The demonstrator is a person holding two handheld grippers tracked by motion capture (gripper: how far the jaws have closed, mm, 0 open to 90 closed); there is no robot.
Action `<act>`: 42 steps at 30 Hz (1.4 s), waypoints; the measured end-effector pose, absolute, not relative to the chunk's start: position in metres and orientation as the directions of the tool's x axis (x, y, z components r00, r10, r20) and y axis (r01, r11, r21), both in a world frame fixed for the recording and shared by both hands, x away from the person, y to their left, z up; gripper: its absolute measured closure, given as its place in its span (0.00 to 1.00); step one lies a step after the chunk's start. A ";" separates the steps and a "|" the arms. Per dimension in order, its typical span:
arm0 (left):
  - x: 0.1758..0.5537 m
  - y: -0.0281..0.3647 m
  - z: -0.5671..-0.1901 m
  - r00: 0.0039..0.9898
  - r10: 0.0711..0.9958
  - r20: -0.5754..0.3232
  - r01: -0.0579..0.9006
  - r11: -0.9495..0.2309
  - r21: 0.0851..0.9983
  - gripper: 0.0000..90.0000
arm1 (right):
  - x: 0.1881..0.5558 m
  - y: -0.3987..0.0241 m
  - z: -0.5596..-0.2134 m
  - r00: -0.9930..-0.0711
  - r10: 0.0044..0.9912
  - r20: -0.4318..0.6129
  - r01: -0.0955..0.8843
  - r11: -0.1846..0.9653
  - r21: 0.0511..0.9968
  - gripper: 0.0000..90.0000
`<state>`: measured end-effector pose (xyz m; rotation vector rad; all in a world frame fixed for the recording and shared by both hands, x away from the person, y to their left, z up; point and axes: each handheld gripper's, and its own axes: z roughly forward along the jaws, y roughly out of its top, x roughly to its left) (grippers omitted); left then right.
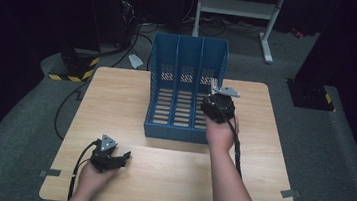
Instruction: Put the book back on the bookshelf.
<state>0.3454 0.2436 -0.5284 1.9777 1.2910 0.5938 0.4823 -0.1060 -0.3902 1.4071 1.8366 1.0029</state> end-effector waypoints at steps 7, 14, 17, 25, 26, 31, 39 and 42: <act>0.345 0.244 -0.528 0.401 0.916 0.005 0.600 -0.266 0.754 0.35 | 0.461 -0.129 -0.398 -0.285 0.959 -0.010 0.488 0.153 0.859 0.46; 0.345 0.244 -0.528 0.401 0.916 0.005 0.600 -0.267 0.754 0.35 | 0.433 -0.153 -0.415 -0.337 0.942 0.009 0.478 0.163 0.863 0.42; 0.346 0.244 -0.528 0.401 0.916 0.006 0.600 -0.267 0.754 0.35 | 0.420 -0.162 -0.433 -0.352 0.936 -0.009 0.484 0.190 0.854 0.40; 0.346 0.244 -0.528 0.404 0.915 0.006 0.600 -0.269 0.753 0.35 | 0.394 -0.195 -0.484 -0.360 0.932 -0.047 0.536 0.248 0.807 0.34; 0.346 0.244 -0.528 0.404 0.915 0.006 0.600 -0.270 0.753 0.35 | 0.392 -0.200 -0.491 -0.358 0.932 -0.056 0.548 0.258 0.795 0.34; 0.346 0.243 -0.528 0.403 0.915 0.005 0.599 -0.268 0.754 0.35 | 0.379 -0.219 -0.514 -0.339 0.938 -0.070 0.606 0.275 0.747 0.33; 0.348 0.243 -0.528 0.407 0.914 0.005 0.600 -0.271 0.753 0.35 | 0.375 -0.228 -0.524 -0.346 0.938 0.004 0.647 0.236 0.725 0.28; 0.348 0.243 -0.528 0.406 0.914 0.007 0.598 -0.271 0.754 0.35 | 0.375 -0.225 -0.524 -0.349 0.937 -0.016 0.644 0.252 0.722 0.28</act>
